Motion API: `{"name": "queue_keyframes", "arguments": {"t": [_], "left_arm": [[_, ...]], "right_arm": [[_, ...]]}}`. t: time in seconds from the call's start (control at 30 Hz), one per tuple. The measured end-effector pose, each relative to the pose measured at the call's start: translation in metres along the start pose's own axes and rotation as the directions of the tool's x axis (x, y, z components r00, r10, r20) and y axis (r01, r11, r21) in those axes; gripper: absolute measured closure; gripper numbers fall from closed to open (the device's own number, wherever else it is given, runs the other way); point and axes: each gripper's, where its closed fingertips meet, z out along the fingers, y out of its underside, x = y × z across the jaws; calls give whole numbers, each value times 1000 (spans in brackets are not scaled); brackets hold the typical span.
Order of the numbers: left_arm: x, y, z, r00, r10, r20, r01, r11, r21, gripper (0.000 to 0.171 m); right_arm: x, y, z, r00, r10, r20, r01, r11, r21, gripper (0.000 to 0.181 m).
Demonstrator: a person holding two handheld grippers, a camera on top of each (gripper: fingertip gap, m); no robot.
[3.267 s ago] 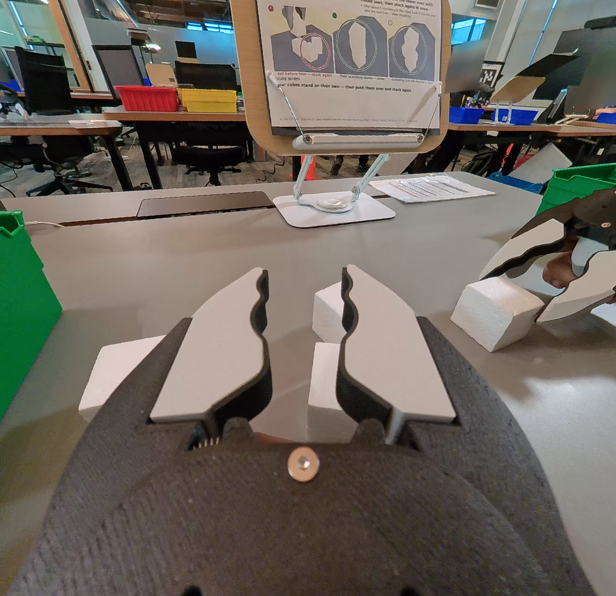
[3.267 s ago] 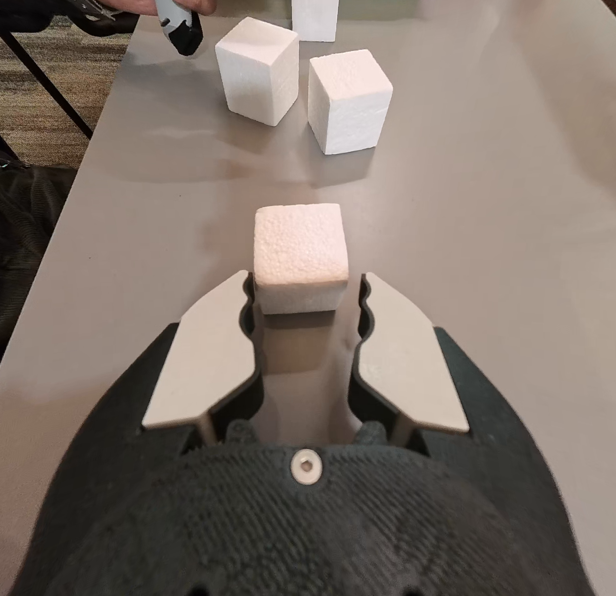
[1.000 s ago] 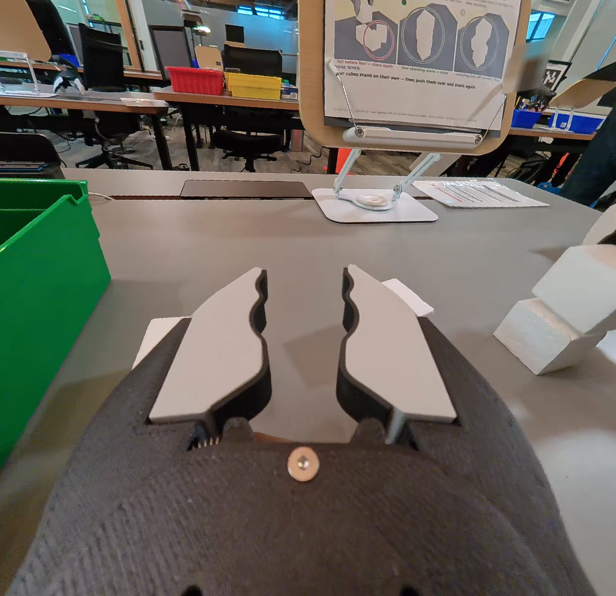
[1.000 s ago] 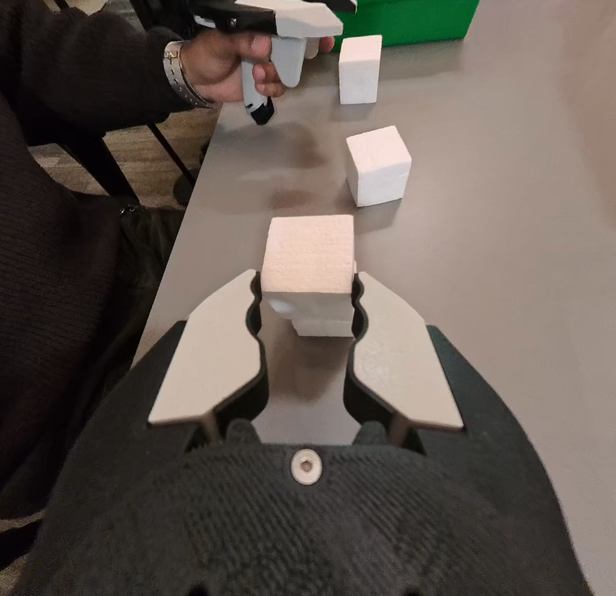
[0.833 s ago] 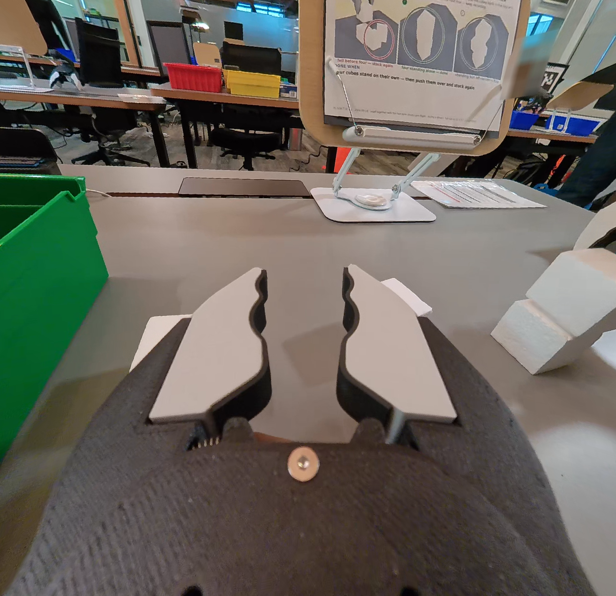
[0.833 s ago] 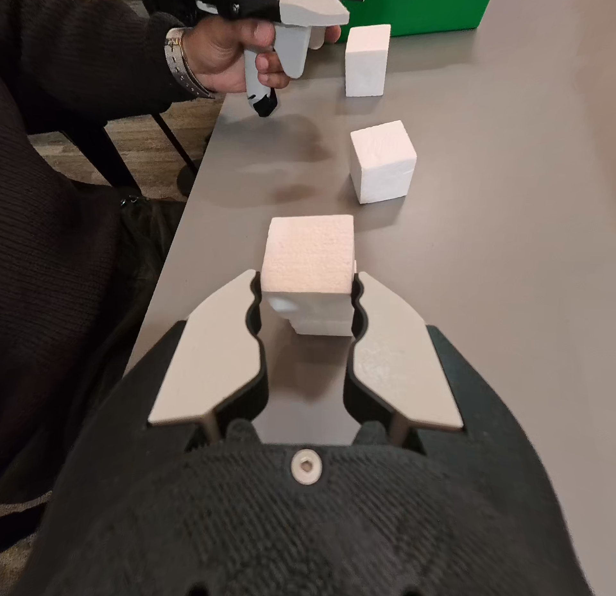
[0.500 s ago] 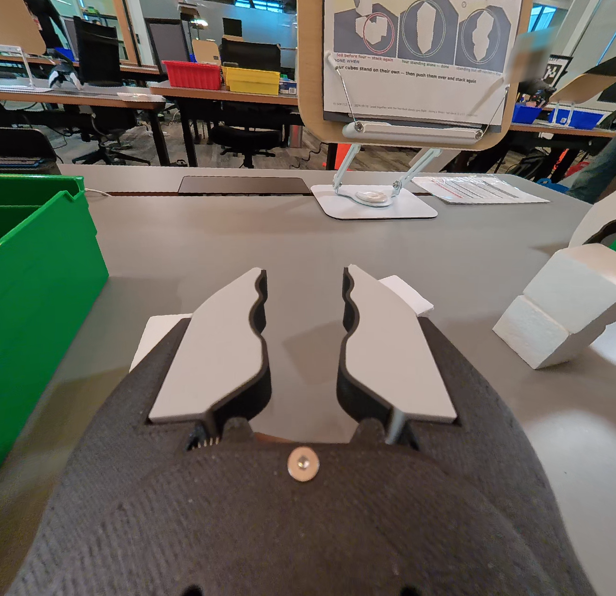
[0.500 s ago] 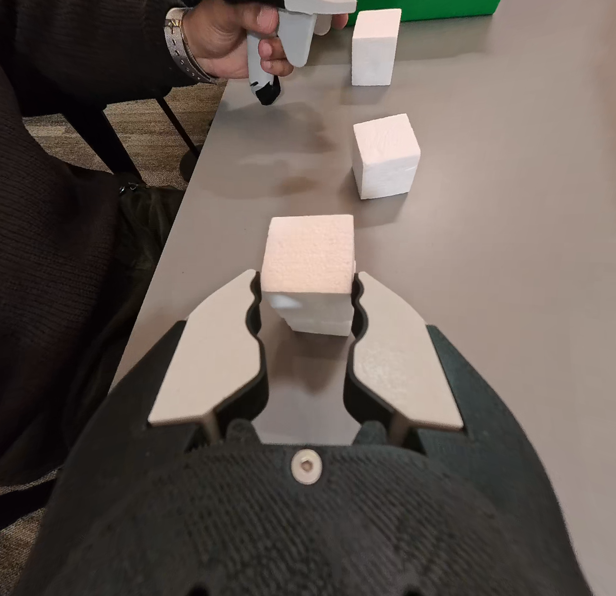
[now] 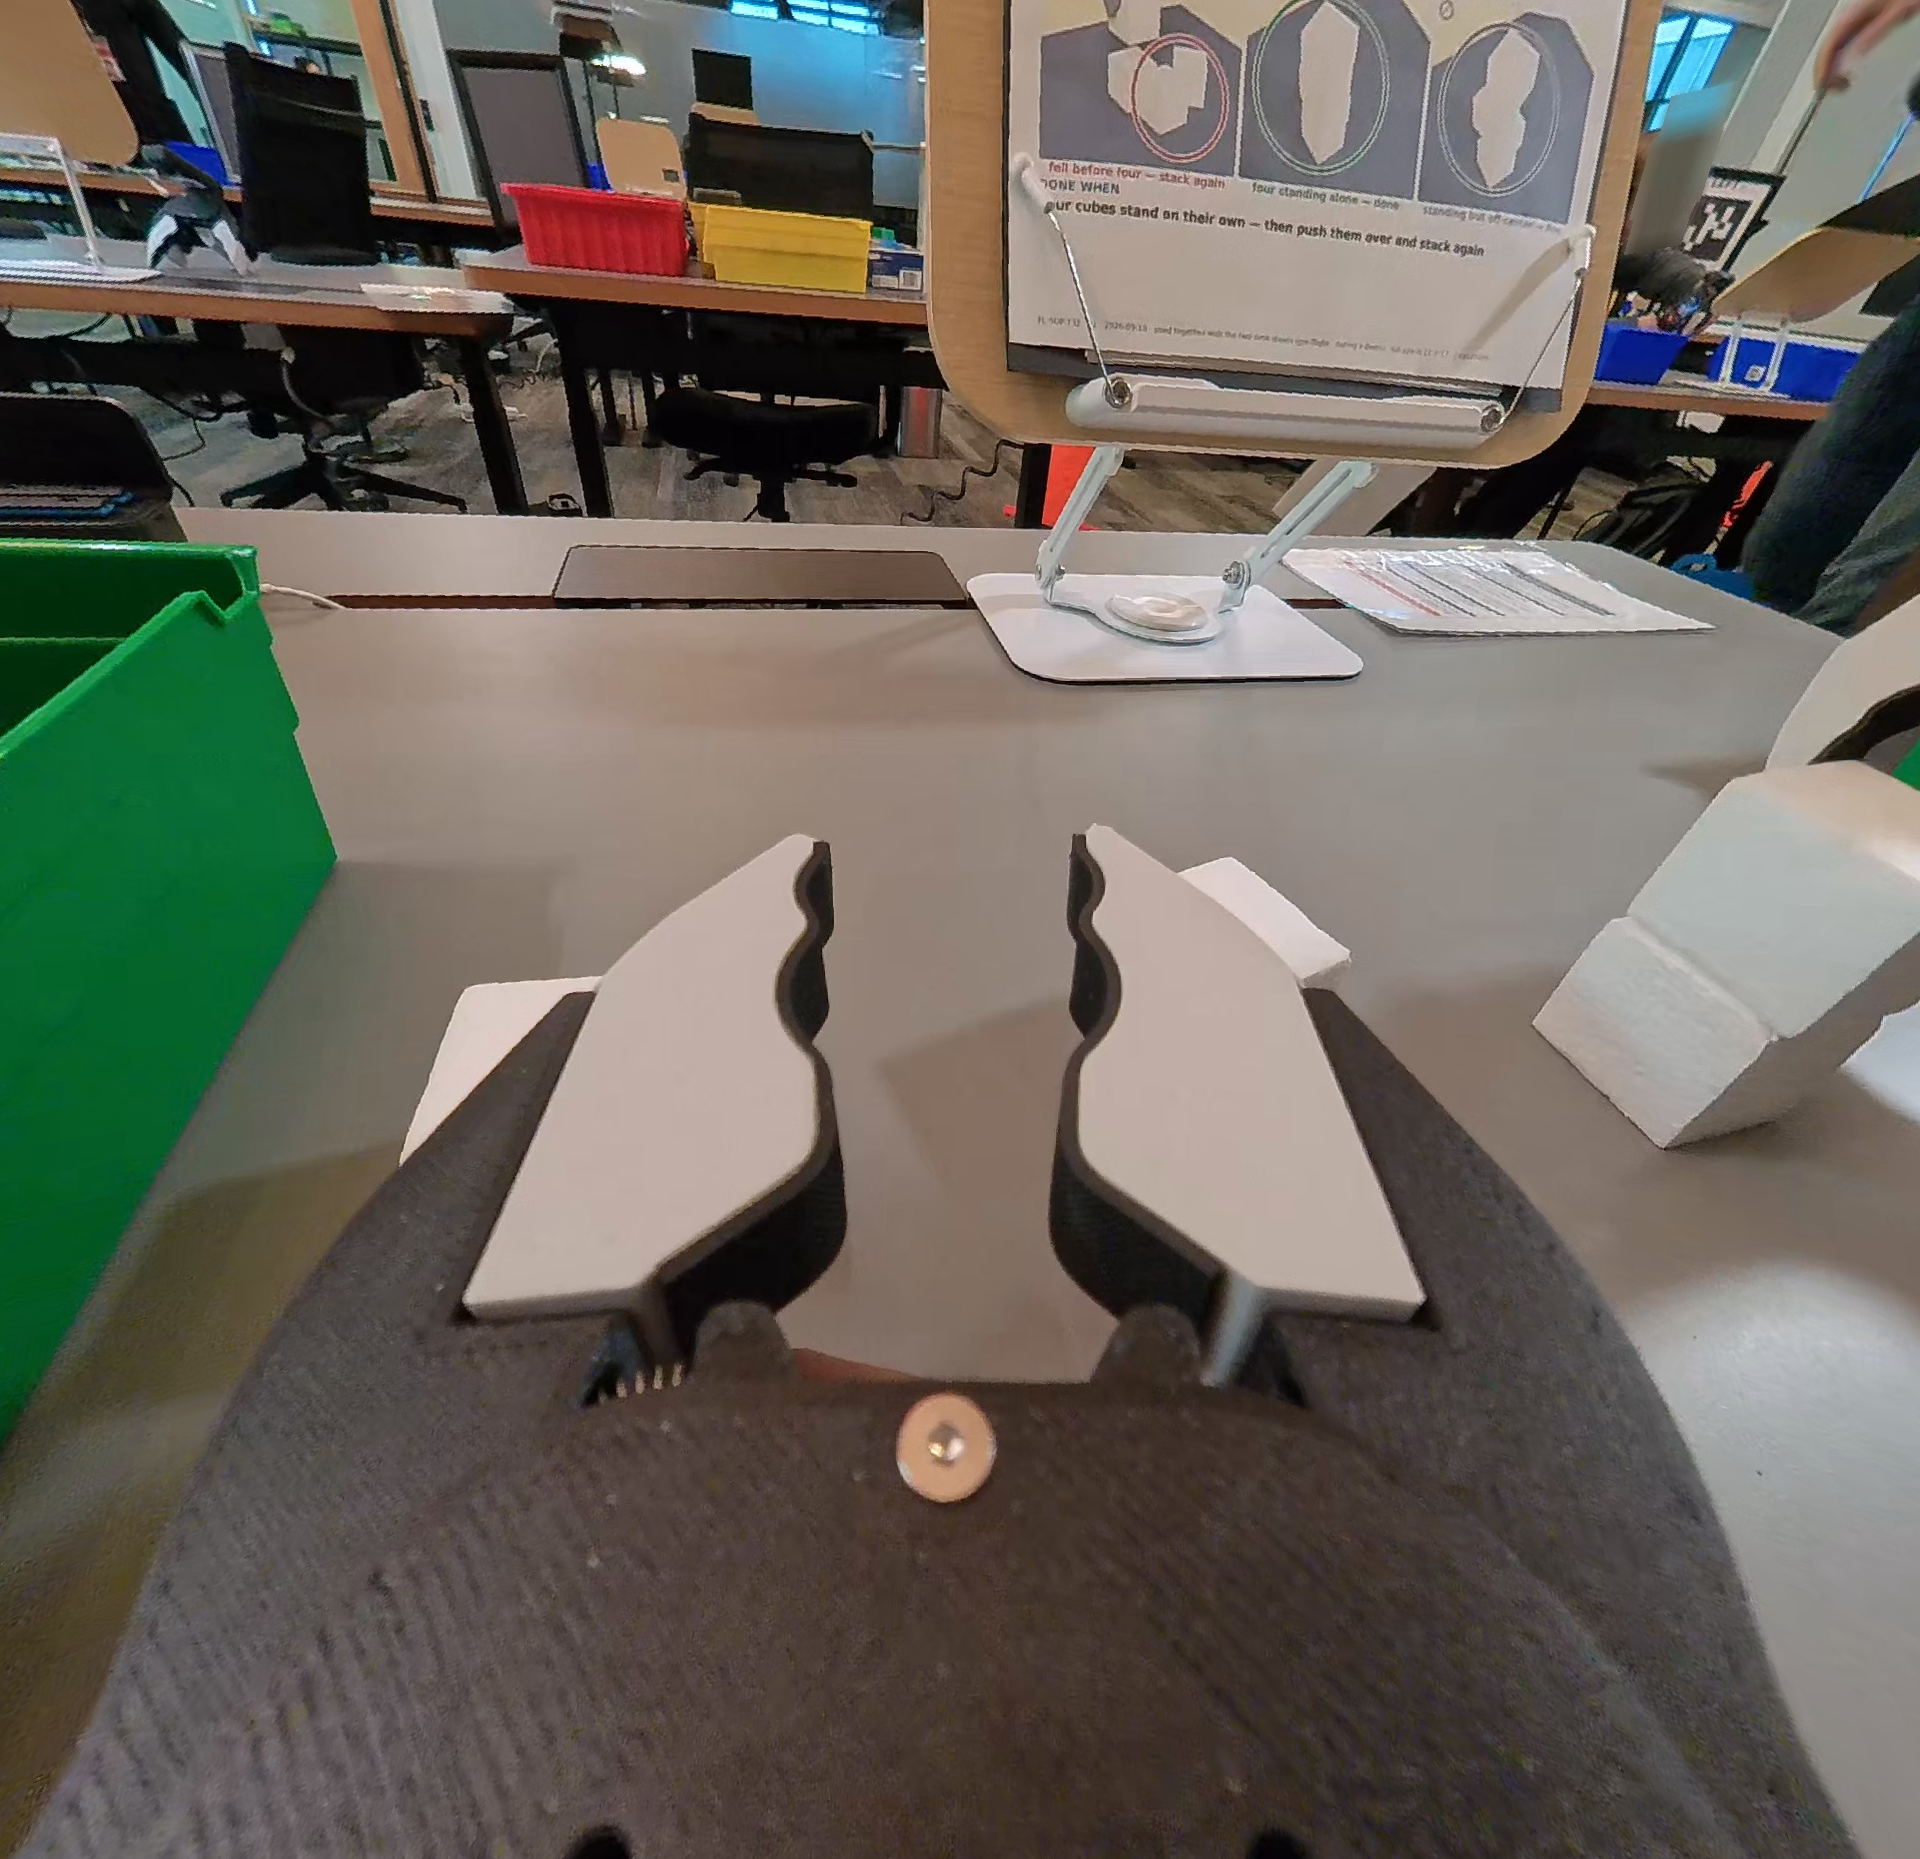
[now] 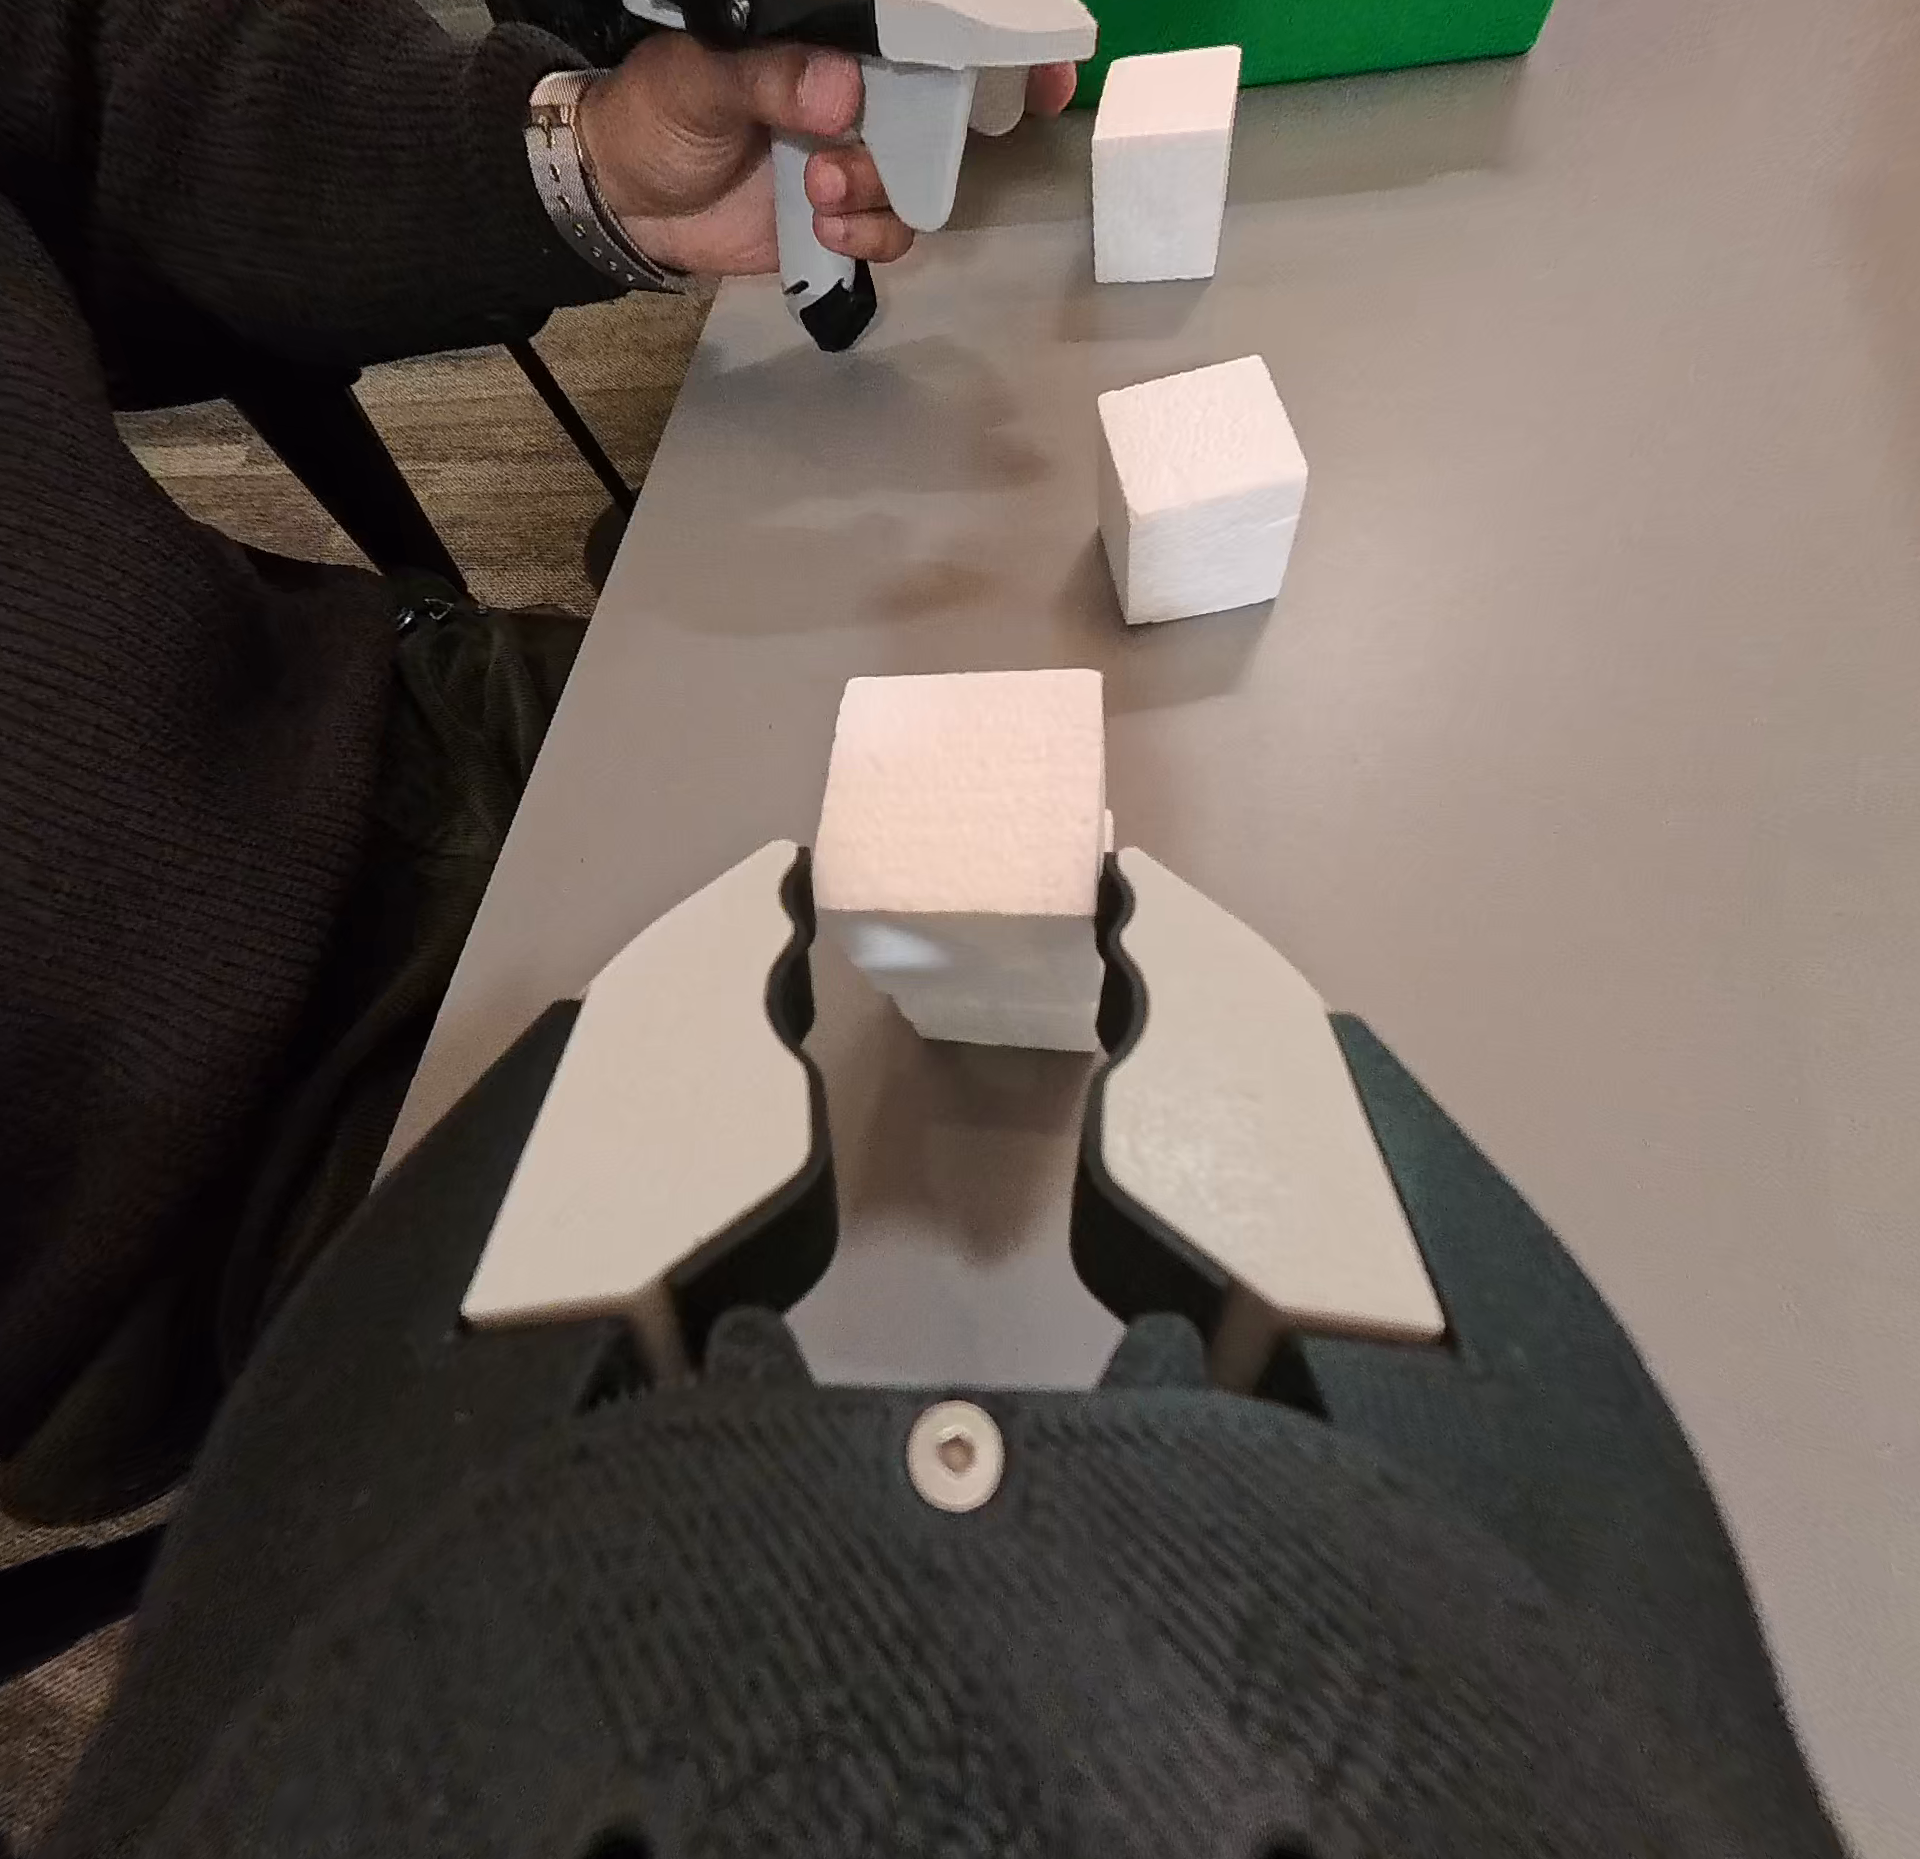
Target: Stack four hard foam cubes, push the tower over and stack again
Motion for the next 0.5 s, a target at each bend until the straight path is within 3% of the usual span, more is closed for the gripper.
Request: {"name": "queue_keyframes", "arguments": {"t": [0.5], "left_arm": [[0,0,0,1000,0,0,0,1000,-2,128]], "right_arm": [[1,1,-1,1000,20,3,-20,1000,14,127]]}}
